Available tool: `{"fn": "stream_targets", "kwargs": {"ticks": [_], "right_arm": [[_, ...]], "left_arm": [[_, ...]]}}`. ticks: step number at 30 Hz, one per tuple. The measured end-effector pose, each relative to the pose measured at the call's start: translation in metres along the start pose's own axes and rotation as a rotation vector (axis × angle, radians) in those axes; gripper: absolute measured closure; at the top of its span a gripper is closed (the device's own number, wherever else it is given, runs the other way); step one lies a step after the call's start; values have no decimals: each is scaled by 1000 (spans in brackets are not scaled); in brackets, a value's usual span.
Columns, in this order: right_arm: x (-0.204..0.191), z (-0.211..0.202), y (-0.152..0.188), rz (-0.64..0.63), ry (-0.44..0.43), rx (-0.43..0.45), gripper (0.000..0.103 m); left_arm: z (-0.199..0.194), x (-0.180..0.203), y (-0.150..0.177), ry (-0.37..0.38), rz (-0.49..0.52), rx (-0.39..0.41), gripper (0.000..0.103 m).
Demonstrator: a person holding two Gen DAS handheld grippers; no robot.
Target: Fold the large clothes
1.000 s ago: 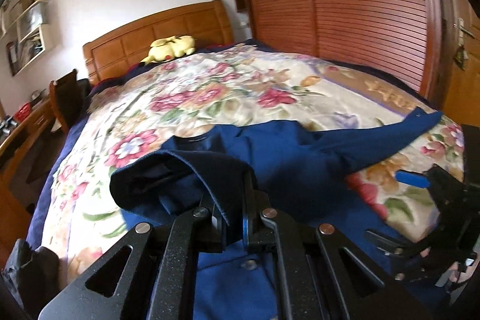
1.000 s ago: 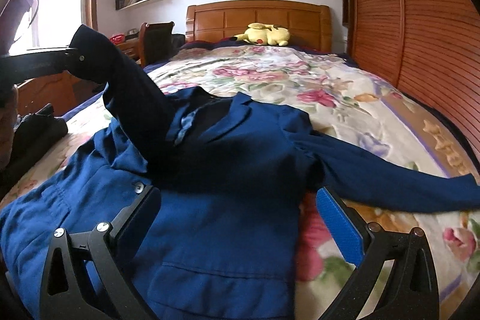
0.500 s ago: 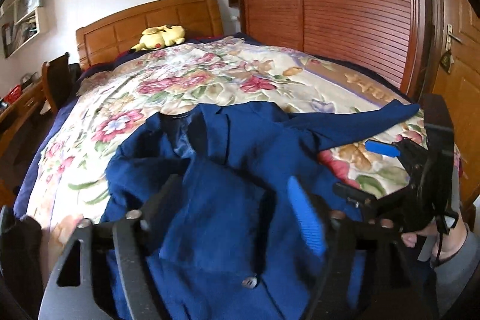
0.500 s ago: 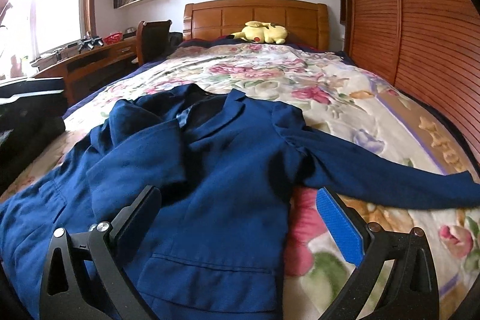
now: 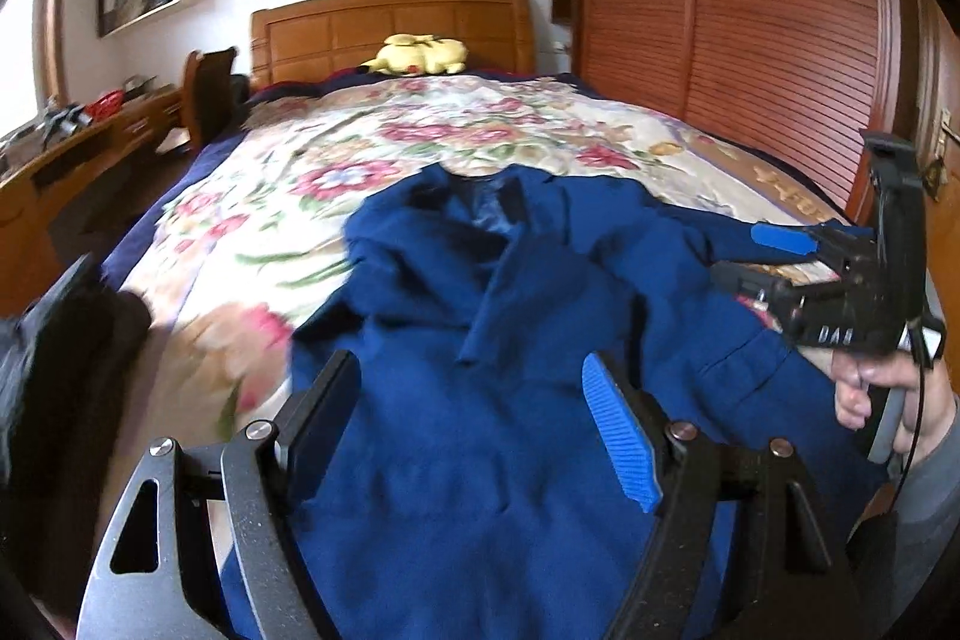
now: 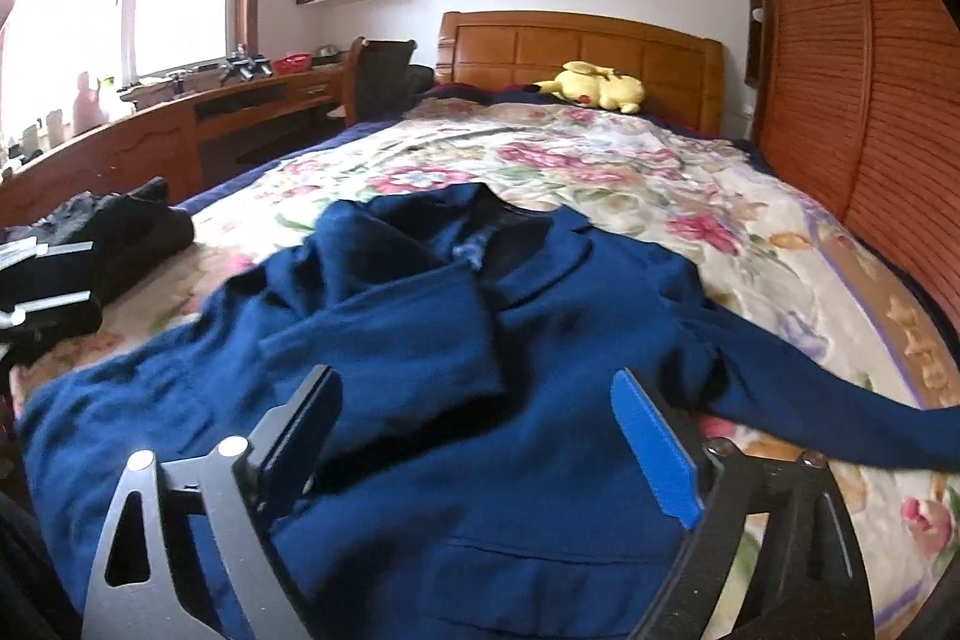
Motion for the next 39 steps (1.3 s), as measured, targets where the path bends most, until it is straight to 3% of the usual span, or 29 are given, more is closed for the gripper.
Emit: {"fn": "stream_targets", "kwargs": {"ticks": [13,23,35,39], "right_arm": [[-28,11,-7,-57,-66,-105,33],[-69,54,-7,-154,-155,-177,35],[-101,93,15,-274,-239,-268,36],[-105,110,23,-314,-209,-300,46]], "left_arm": [[-56,-43,30,-51,-18,15,26],[-87,-58,32,-136,-26,10,26],[-104,-42,37,-169,-31,12,26],[-97,-33,46,-154,-36,-2,26]]}}
Point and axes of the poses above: each gripper's, at about its wrist camera, not at the fingertips, and z roughly the way its jaws point, x to its right, y to its underside, the point moved 9 cm from there along z, roughly the way its jaws point, and after that the axes turned 12 degrees about y, right-handed, at the moved point
